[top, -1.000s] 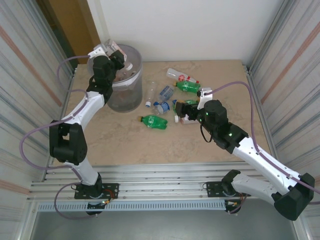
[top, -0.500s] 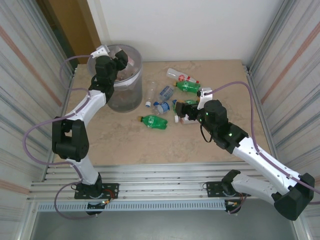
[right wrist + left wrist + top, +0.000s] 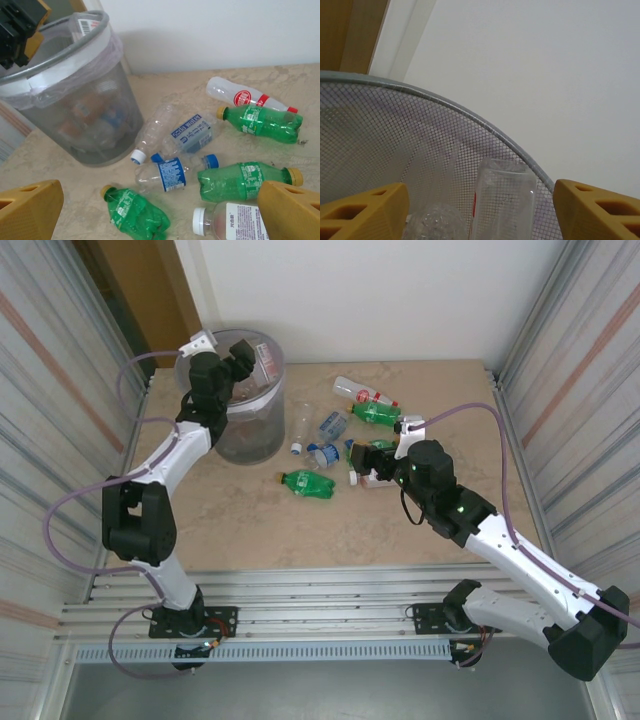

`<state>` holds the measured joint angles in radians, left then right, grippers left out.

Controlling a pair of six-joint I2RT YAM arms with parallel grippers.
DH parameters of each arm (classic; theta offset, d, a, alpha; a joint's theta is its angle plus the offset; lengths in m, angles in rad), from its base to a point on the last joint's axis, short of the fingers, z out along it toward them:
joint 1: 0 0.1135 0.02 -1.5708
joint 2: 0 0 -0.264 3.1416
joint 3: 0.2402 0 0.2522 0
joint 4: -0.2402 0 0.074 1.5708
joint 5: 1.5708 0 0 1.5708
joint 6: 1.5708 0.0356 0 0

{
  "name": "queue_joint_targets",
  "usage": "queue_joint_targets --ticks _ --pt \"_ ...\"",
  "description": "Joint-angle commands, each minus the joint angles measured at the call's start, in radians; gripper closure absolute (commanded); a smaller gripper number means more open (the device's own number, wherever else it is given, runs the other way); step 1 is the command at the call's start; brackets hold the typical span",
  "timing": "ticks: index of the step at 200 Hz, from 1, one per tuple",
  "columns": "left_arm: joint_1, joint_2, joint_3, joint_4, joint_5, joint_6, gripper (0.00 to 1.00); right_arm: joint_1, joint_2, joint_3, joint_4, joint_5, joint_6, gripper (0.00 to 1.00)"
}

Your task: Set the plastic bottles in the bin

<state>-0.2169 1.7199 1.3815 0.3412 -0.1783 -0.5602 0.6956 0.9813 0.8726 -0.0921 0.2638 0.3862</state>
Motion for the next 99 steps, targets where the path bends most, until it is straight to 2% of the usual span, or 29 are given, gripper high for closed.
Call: queue_joint_targets --ticks 1,21,40,99 --pt "0.007 -0.038 0.001 -0.018 -0.016 0.038 0.27 0.002 -0.001 -0.017 0.009 0.023 0.028 0.02" --pt "0.007 -0.013 0.050 -0.059 0.037 0.065 0.28 0.003 -0.001 -0.017 0.006 0.019 0.027 0.02" --pt "0.007 0.020 0.110 -0.115 0.087 0.081 0.33 0.003 0.002 -0.014 -0.001 0.016 0.032 0.02" --pt "0.007 0.116 0.223 -0.231 0.146 0.082 0.62 0.002 -0.001 -0.016 -0.008 0.022 0.035 0.02"
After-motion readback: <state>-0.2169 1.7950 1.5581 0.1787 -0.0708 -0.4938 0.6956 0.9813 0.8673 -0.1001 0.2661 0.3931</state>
